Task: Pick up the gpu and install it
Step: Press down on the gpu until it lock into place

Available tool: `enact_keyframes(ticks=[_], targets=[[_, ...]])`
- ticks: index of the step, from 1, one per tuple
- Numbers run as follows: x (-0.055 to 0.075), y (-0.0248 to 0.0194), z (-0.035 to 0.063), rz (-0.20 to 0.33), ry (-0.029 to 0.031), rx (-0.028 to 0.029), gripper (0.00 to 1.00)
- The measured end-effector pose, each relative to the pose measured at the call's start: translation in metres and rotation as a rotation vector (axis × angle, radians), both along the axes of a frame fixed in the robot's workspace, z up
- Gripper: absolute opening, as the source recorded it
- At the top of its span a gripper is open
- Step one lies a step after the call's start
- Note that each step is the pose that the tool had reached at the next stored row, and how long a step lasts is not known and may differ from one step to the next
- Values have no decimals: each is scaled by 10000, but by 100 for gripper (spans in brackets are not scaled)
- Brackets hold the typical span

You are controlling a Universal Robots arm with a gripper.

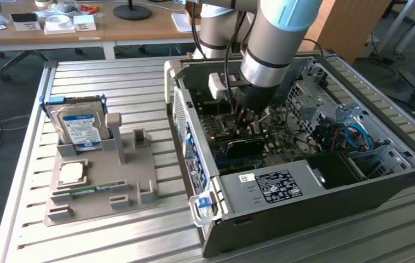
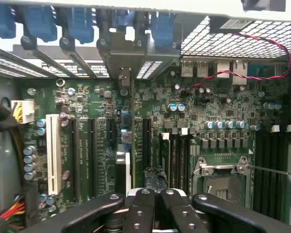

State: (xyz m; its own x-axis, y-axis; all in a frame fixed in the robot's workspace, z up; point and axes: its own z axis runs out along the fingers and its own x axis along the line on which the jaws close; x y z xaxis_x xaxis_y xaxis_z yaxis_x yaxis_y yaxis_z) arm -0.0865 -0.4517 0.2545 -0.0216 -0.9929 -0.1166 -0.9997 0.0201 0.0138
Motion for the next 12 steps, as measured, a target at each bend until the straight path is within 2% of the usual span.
enact_keyframes(ticks=[4,12], targets=[[0,113,0,-1,0,27,11],[0,122,0,-1,-1,32,11]])
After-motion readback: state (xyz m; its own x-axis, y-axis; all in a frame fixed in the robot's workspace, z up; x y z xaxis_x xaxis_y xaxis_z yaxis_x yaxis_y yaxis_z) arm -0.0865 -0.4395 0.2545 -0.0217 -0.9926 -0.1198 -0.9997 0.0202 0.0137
